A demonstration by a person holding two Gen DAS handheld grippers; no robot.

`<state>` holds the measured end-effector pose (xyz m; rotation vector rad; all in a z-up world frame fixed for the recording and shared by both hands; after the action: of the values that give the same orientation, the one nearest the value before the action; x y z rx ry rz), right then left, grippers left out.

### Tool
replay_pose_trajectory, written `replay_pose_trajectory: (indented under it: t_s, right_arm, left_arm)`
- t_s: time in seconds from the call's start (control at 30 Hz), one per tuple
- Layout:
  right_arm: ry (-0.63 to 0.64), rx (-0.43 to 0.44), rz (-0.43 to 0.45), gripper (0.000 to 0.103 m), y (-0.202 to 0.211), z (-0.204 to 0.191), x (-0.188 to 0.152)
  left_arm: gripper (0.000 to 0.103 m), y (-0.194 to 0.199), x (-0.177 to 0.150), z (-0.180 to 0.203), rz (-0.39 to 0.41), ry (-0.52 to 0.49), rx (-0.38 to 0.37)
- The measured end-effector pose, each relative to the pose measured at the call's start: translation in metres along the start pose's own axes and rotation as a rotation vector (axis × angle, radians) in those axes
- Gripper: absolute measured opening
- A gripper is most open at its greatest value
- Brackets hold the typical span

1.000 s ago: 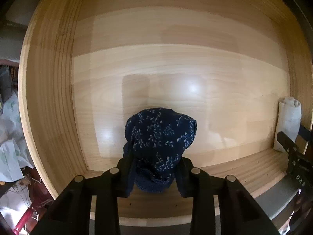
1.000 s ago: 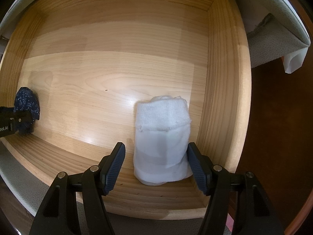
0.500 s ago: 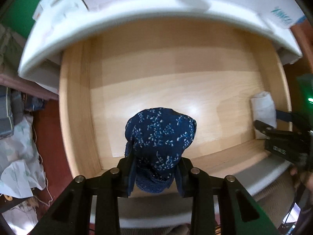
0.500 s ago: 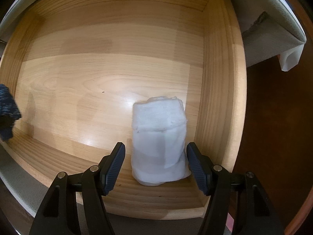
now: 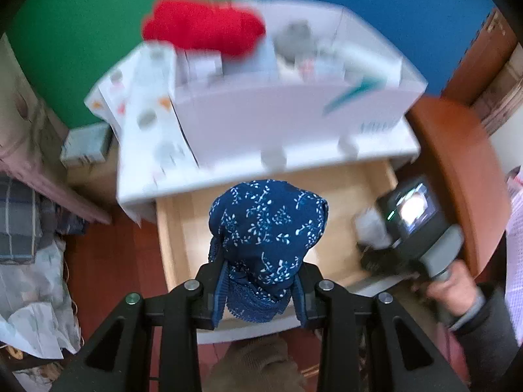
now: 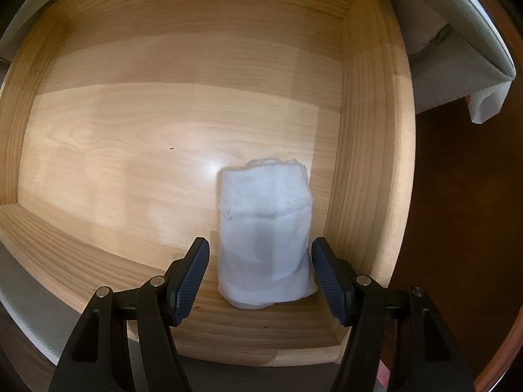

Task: Take underwear out of drawer
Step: 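Carry the navy underwear into the white box and open the left gripper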

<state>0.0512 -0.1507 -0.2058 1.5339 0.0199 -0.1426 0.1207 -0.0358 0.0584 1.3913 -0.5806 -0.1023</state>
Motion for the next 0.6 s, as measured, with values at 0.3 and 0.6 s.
replay_pose_trajectory:
  t_s: [0.3, 0.6]
  right_arm:
    - [0.011, -0.005, -0.001, 0.061, 0.002, -0.006, 0.002]
    - [0.005, 0.010, 0.006, 0.062, -0.001, -0.006, -0.002]
  left_arm:
    - [0.033, 0.056, 0.077, -0.007, 0.140, 0.008, 0.057]
    - [0.033, 0.012, 0.135, -0.009, 0.119, 0.012, 0.084]
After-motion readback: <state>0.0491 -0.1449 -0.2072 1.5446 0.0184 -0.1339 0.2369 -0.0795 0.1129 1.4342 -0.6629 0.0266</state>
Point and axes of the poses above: each gripper's, at about its wrist camera, not at the fingertips, and y roughly against the way its jaws point, z to its right, x to its top, the point moved 6 cm from there along -y, roughly the way its jaws point, and after that the axes turned 2 degrees about -z, right-handed, at the moved point
